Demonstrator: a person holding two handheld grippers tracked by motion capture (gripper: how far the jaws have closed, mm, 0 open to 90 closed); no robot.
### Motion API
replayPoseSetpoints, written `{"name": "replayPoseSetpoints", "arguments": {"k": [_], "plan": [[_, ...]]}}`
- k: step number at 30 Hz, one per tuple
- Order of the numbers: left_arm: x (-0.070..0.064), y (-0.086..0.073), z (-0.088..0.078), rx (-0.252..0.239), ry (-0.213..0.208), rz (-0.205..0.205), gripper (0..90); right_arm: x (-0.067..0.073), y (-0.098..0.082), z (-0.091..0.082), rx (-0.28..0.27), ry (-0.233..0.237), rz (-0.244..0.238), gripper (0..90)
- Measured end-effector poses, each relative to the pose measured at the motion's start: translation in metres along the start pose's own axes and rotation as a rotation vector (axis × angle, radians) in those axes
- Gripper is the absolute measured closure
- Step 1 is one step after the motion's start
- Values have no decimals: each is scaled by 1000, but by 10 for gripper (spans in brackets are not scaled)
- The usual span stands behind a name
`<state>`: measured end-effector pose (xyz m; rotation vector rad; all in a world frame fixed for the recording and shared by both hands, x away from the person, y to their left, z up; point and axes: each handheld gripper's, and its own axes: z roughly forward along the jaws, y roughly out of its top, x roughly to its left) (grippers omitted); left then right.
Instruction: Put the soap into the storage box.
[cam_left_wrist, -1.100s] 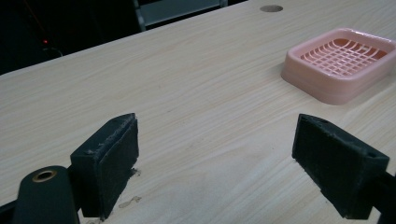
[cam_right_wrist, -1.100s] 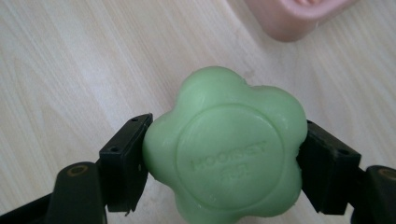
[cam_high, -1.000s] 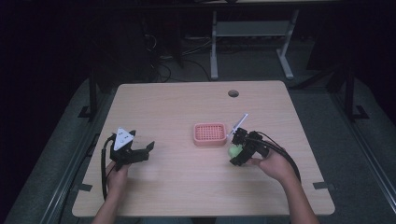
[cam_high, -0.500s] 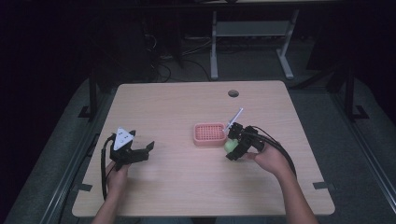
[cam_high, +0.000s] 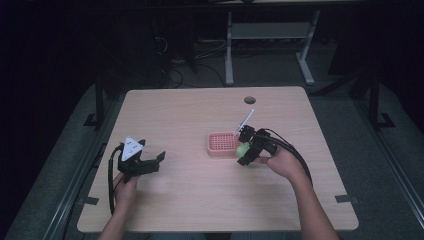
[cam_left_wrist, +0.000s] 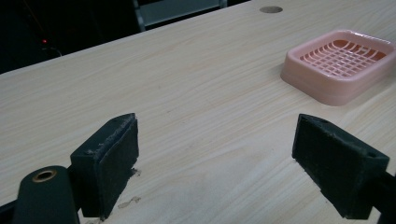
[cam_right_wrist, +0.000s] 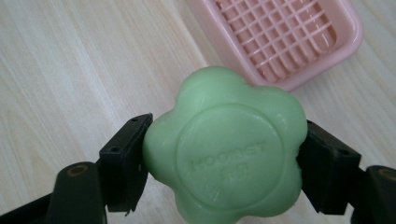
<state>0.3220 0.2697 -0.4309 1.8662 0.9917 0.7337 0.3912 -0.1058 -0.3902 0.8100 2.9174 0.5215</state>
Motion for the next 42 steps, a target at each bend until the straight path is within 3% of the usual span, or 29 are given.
{"name": "replayPoseSetpoints", "arguments": {"k": [27, 42], "plan": [[1, 0, -1, -7, 0, -12, 143, -11, 44, -4, -20, 6, -25, 259], [1, 0, -1, -9, 0, -12, 143, -17, 68, 8, -20, 10, -24, 259]]}}
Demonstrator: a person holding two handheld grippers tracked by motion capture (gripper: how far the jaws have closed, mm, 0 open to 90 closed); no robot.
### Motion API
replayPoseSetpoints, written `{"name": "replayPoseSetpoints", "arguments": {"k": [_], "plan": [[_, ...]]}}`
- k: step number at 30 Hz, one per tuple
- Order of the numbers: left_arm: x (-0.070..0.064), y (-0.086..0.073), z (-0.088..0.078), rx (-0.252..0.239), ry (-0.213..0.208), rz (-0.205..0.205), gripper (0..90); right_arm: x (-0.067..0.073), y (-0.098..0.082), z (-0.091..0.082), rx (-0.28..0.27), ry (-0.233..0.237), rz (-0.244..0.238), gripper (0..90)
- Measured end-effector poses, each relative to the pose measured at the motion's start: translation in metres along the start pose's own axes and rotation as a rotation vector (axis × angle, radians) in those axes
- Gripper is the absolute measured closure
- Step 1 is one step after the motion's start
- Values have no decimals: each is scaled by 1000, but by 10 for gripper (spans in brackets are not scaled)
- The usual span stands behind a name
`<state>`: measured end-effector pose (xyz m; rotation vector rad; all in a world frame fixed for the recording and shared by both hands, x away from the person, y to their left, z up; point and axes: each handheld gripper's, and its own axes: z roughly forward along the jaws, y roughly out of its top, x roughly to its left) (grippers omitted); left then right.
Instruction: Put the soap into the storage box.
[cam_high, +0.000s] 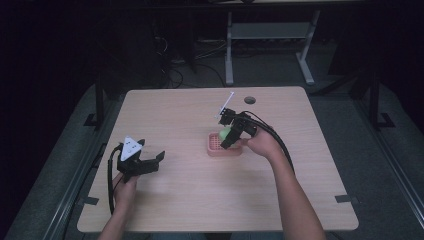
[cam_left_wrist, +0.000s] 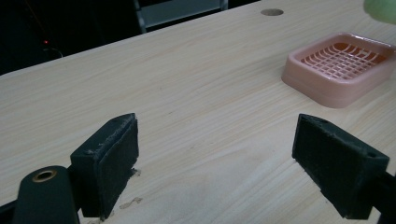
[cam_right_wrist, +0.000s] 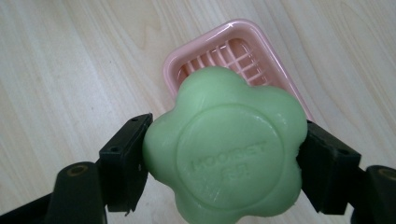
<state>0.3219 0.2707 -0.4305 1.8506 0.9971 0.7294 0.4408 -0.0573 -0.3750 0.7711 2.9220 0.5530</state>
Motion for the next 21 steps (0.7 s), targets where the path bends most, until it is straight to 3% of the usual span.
{"name": "replayPoseSetpoints", "arguments": {"k": [12, 21], "plan": [[0, 0, 1, 5, -3, -2, 143, -16, 3, 27, 20, 2, 62, 258], [0, 0, 1, 4, -3, -1, 143, -20, 5, 37, 38, 4, 87, 258]]}}
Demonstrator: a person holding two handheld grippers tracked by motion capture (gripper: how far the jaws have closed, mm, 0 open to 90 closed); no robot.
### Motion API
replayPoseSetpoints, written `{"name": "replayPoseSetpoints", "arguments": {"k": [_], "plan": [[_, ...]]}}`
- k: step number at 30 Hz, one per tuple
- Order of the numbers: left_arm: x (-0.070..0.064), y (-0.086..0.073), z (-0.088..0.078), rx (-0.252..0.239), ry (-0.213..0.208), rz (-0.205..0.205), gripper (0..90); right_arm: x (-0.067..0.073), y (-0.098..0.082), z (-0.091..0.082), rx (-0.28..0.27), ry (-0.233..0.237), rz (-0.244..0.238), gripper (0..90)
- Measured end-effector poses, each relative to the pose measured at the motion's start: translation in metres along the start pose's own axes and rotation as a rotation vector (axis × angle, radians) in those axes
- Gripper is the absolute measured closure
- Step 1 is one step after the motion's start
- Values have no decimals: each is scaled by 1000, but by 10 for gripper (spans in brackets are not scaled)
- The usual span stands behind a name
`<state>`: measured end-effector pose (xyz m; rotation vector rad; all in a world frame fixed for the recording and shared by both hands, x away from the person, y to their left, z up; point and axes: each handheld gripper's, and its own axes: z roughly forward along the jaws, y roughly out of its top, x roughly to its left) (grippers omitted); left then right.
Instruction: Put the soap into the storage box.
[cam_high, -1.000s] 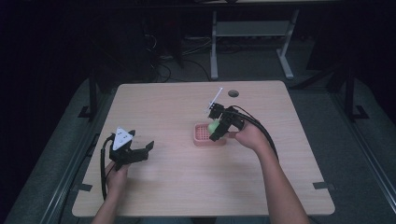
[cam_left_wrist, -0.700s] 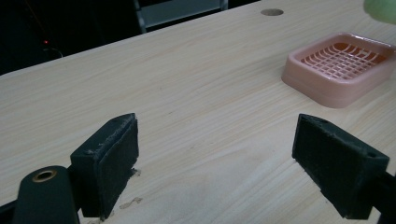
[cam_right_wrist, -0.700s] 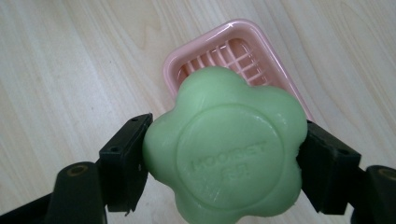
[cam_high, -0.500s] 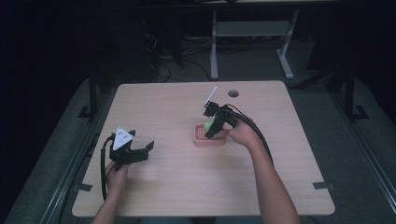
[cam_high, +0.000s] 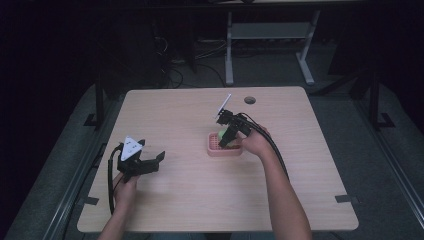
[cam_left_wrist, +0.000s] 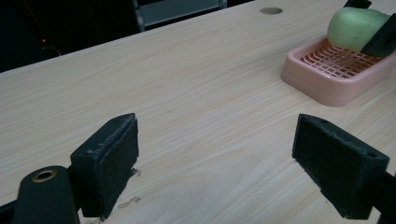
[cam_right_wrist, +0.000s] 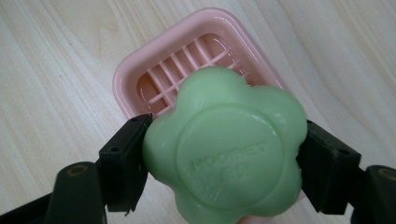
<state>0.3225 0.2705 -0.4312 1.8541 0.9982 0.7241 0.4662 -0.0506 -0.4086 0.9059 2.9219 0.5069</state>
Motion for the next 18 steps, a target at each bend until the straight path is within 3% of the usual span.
{"name": "replayPoseSetpoints", "arguments": {"k": [18], "plan": [[0, 0, 0, -2, 2, -1, 143, -1, 5, 11, 22, 2, 17, 257]]}}
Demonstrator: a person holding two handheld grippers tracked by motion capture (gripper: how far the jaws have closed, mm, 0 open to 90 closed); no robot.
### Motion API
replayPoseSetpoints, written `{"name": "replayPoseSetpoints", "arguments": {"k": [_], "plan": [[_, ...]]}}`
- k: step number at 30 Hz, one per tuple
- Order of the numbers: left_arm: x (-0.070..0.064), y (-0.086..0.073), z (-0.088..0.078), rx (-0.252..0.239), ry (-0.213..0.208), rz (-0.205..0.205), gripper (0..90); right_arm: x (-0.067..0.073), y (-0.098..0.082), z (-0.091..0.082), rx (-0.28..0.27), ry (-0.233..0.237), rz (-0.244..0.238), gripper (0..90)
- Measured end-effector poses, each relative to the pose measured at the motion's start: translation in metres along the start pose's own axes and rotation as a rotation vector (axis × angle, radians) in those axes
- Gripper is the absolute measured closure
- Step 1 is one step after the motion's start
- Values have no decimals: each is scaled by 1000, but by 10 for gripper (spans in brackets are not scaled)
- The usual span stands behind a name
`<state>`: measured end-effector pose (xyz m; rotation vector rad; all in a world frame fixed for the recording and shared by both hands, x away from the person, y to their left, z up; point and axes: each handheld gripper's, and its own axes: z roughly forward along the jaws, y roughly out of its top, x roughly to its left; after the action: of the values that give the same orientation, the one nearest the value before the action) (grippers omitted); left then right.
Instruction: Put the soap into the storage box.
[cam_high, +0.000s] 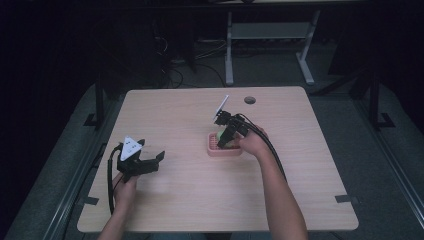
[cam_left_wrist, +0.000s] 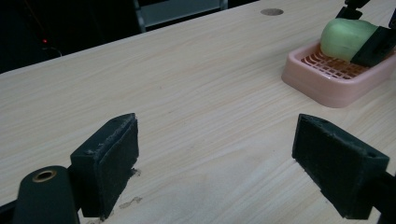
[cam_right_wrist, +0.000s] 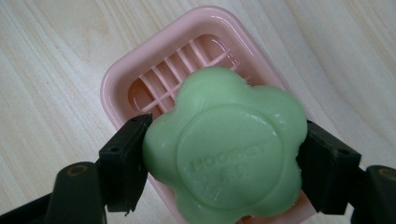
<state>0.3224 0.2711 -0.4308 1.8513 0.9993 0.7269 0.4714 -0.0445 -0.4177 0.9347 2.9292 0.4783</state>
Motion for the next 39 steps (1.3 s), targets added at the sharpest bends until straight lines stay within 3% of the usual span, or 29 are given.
{"name": "replayPoseSetpoints", "arguments": {"k": [39], "plan": [[1, 0, -1, -5, 5, -4, 143, -1, 4, 4, 13, -7, -2, 254]]}}
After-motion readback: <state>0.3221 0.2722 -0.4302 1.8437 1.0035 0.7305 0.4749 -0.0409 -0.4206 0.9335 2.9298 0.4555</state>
